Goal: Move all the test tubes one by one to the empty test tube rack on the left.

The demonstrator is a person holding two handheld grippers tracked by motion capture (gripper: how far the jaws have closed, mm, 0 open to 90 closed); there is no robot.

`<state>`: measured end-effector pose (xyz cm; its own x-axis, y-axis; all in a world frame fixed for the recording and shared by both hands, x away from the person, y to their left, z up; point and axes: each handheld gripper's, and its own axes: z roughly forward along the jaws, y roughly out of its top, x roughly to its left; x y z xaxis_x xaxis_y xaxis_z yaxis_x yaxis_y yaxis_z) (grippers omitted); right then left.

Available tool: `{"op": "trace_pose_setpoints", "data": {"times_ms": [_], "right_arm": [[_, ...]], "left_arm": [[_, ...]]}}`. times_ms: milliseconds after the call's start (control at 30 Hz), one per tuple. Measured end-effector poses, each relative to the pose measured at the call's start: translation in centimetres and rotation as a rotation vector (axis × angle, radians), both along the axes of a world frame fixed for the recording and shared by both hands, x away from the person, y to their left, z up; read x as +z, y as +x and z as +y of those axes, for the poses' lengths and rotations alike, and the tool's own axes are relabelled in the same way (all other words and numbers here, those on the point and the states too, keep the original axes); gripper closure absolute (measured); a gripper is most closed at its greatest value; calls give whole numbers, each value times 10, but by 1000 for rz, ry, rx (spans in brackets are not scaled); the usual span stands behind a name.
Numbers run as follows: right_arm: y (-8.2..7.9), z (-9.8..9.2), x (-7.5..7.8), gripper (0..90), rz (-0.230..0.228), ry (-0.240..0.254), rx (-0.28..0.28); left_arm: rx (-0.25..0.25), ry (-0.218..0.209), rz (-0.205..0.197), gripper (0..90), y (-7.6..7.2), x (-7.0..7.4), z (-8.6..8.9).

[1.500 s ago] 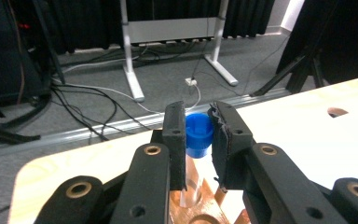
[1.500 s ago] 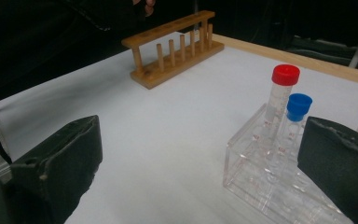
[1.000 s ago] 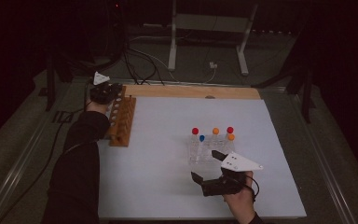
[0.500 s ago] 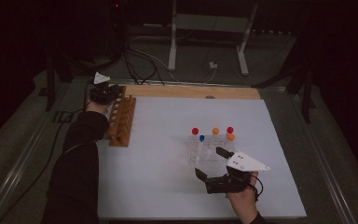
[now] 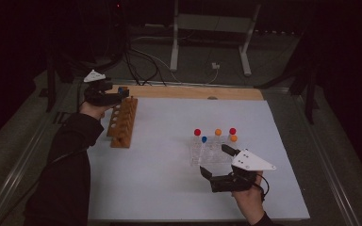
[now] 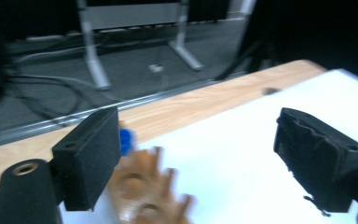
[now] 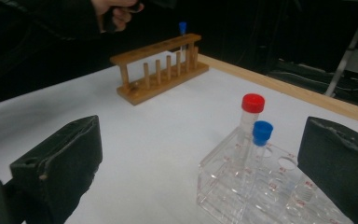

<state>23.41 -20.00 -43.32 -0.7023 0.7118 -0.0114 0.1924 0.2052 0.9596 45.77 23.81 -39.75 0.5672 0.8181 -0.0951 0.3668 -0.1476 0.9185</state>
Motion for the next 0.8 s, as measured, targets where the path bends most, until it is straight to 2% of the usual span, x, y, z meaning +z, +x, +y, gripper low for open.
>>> {"op": "trace_pose_setpoints", "data": {"times_ms": [133,367,467,633,800], "right_arm": [[3,-2,4,0,1,-3,-11],[6,2,11,0,-12,-41,-26],[9,3,16,0,-3,-30,-26],[19,5,21,0,16,-15,-32],[32,7,16,0,71,-6,-59]], "left_arm": [[-72,-22,-12,27,-27,8,-6],[-186,-67,-41,18,-76,16,-17],[-227,-59,-49,18,-95,16,-22],[-299,-48,-54,18,-123,12,-32],[-362,-47,-65,18,-148,-1,-42]]}}
